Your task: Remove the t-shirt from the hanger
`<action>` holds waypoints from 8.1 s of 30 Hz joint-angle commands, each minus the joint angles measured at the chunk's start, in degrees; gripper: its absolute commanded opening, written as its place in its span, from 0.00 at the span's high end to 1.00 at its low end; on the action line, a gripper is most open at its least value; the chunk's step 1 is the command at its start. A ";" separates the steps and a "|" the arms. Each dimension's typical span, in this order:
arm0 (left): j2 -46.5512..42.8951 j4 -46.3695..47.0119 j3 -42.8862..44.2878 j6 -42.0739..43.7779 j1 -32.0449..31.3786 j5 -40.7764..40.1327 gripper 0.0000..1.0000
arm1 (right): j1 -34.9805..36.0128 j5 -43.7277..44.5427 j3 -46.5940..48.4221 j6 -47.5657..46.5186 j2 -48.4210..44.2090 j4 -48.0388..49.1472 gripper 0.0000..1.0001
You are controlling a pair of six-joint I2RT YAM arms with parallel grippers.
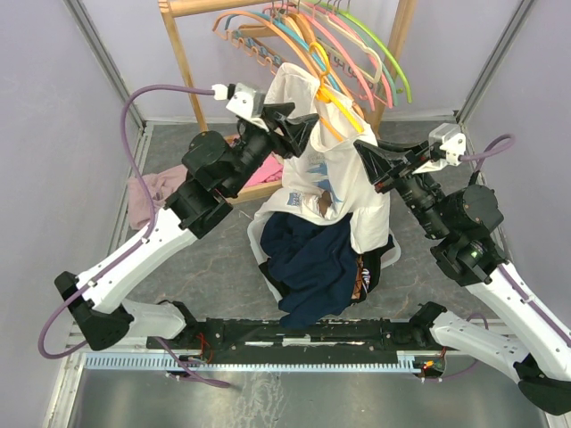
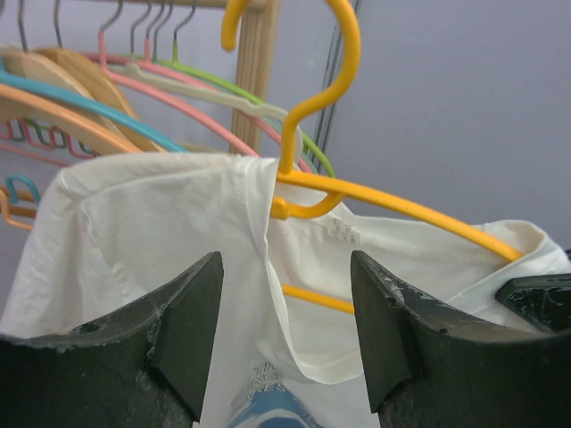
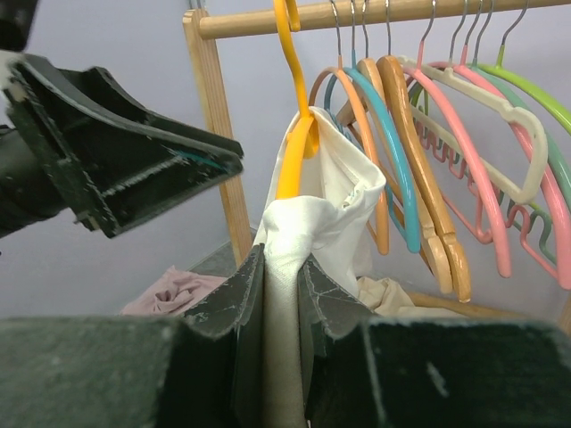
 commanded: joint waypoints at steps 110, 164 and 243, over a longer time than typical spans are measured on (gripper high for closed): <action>12.33 -6.30 31.71 15.22 -0.17 -16.20 0.97 | 0.10 8.47 -14.33 4.49 -13.56 -25.26 0.96; 11.34 -5.86 19.17 17.61 -4.16 -9.87 0.97 | 0.10 -3.50 28.86 -0.08 13.44 -33.16 0.42; 6.21 14.41 -15.64 4.14 -6.43 -29.27 0.09 | 0.12 -1.01 20.80 2.09 4.60 -24.11 0.98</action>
